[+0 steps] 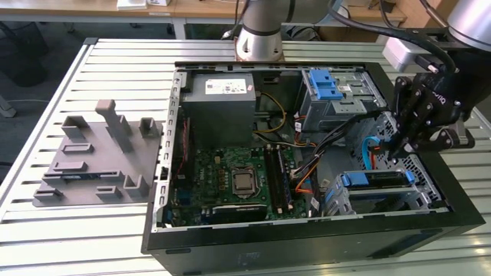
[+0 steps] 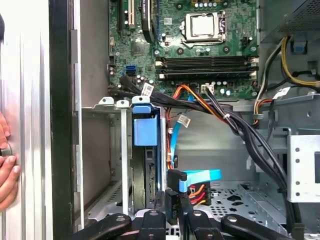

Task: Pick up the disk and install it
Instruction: 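Insert the first disk wire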

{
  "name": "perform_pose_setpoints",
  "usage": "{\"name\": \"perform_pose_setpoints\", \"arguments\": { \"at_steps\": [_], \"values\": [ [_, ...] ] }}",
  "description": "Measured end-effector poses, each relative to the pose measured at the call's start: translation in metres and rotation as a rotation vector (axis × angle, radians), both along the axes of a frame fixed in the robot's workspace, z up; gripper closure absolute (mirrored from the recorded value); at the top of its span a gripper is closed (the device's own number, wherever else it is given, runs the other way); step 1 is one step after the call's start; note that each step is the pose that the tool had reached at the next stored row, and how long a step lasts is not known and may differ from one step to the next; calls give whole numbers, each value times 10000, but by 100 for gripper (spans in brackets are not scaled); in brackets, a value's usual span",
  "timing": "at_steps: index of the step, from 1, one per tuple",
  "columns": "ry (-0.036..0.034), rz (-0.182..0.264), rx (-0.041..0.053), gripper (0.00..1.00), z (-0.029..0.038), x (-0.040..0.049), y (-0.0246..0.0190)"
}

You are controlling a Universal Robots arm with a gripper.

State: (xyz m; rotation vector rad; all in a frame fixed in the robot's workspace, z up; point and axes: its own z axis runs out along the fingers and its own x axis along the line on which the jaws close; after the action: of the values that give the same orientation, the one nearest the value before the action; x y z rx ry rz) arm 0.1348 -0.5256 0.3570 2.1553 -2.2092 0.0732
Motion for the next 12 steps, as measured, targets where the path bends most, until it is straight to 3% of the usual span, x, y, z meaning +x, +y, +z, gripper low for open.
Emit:
{"name": "perform_pose_setpoints", "arguments": {
  "at_steps": [9, 10, 12],
  "values": [
    [-4, 0, -10, 76, -22, 0, 0],
    [-5, 0, -10, 83, -22, 0, 0],
    [-5, 0, -10, 84, -22, 0, 0]
  ]
}}
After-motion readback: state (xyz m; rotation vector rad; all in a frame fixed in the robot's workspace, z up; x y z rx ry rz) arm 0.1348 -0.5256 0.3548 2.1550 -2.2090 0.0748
